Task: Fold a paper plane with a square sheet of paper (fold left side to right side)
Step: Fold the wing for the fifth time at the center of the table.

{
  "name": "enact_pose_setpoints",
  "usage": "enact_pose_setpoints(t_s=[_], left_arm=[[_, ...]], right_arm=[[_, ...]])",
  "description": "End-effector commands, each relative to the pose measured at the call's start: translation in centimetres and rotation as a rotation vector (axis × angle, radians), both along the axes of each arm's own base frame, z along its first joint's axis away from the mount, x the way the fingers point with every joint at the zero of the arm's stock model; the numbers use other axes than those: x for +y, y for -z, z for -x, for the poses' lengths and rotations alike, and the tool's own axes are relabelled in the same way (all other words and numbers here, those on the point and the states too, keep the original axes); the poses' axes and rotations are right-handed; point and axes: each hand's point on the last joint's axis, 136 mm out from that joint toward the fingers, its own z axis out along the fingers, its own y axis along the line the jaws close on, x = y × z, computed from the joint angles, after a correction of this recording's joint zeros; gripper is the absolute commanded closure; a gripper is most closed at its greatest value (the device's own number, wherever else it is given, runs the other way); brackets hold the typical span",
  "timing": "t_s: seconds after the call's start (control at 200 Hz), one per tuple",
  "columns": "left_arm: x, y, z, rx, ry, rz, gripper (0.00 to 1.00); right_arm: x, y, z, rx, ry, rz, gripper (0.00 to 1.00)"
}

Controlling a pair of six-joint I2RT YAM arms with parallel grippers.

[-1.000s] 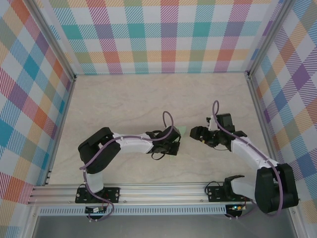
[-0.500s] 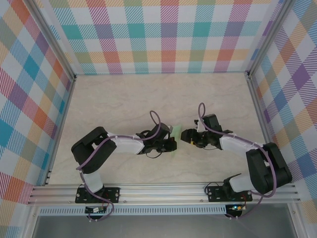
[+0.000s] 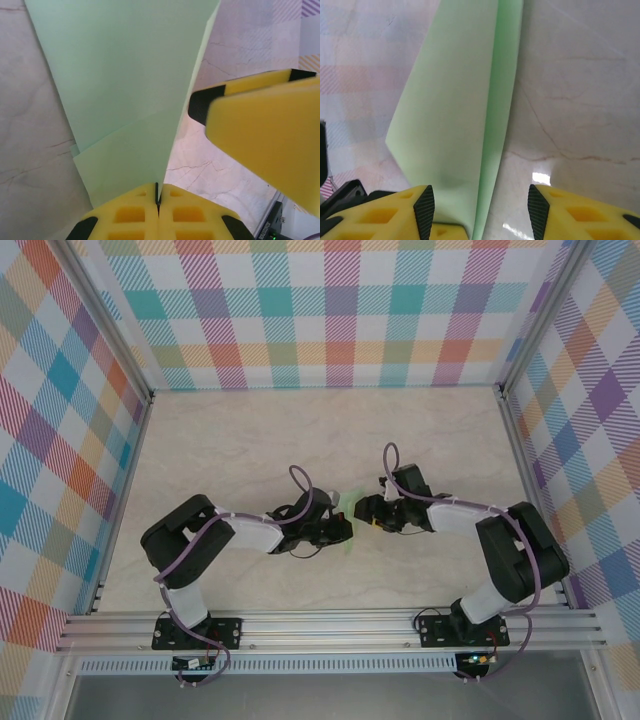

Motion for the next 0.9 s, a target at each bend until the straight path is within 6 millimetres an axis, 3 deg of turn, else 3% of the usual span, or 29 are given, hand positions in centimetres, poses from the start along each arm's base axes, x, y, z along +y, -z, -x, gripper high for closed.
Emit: enact_pose_setpoints(t_s=[0.0,0.365,0.57,0.9], left_arm=[[0.1,-1.2,-0.4,-0.005,-0.016,0.051,1.00],[0.0,-0.8,-0.5,0.023,-0.032,0.061,1.00],[0.1,-0.3,-0.5,0.031,-0.034,0.049,1.00],[-0.1,-0.7,-0.6,0.029,-0.024,0.055,0.90]], right_arm=[[0.6,-0.5,-1.2,-0.018,0.021,-0.012,0.48],[1.2,0.5,-1.7,0.022,0.022,0.019,0.49],[0.4,1.9,-1.1,0.083,0.044,0.092,0.51],[-0.1,3.5,-0.4,0.140,0.045,0.149,0.52]])
